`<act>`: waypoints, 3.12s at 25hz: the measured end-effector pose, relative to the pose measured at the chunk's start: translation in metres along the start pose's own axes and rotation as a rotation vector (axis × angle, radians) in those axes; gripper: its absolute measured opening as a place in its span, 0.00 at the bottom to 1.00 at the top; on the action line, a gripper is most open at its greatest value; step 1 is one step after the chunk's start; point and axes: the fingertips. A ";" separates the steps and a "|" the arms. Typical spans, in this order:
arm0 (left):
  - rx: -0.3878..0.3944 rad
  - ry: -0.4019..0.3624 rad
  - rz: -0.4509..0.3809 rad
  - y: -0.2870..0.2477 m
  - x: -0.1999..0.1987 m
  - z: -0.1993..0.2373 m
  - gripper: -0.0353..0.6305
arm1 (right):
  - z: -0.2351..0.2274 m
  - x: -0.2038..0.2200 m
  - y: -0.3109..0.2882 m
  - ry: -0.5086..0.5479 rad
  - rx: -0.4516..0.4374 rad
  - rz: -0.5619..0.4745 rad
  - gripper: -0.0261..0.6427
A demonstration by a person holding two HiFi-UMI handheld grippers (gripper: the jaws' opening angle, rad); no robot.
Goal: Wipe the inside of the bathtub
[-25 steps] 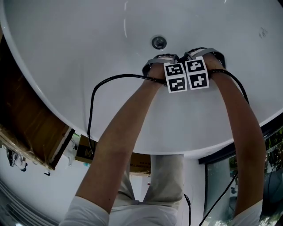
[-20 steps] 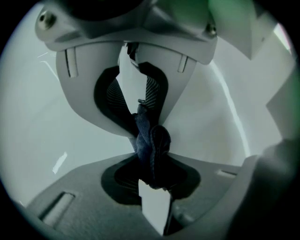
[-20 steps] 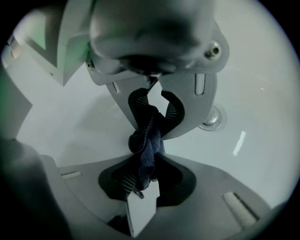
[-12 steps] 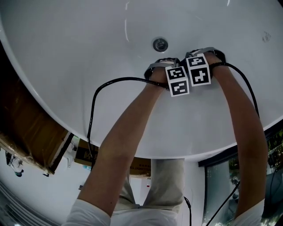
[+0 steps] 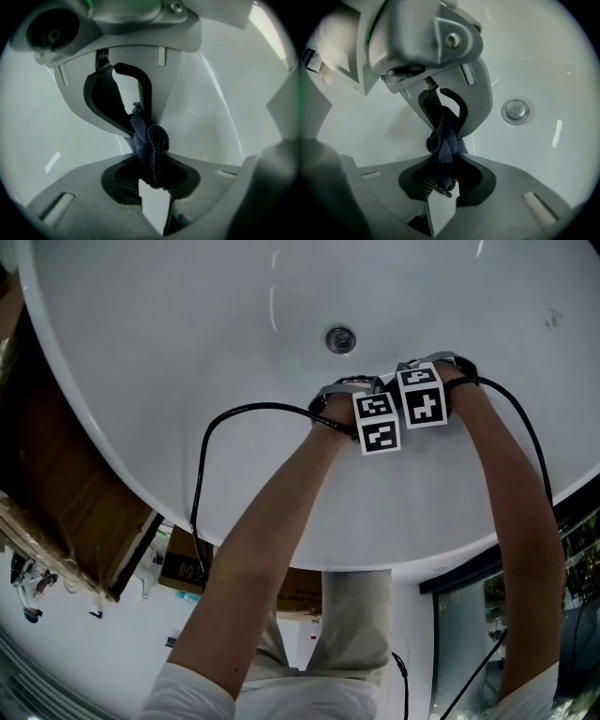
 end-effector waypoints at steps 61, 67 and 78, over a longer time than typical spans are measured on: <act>0.131 -0.105 -0.067 0.128 -0.067 -0.177 0.19 | 0.206 -0.047 0.092 -0.054 -0.055 -0.029 0.16; 0.131 -0.119 -0.063 0.139 -0.069 -0.190 0.19 | 0.221 -0.053 0.100 -0.071 -0.039 -0.041 0.16; 0.143 -0.146 -0.067 0.163 -0.078 -0.220 0.19 | 0.258 -0.064 0.117 -0.082 -0.030 -0.048 0.16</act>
Point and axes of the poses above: the fingertips, and each gripper's own axes: y backward along the fingers, z to its left, x out of its underside, and after that the axes turned 10 degrees about -y, right-handed
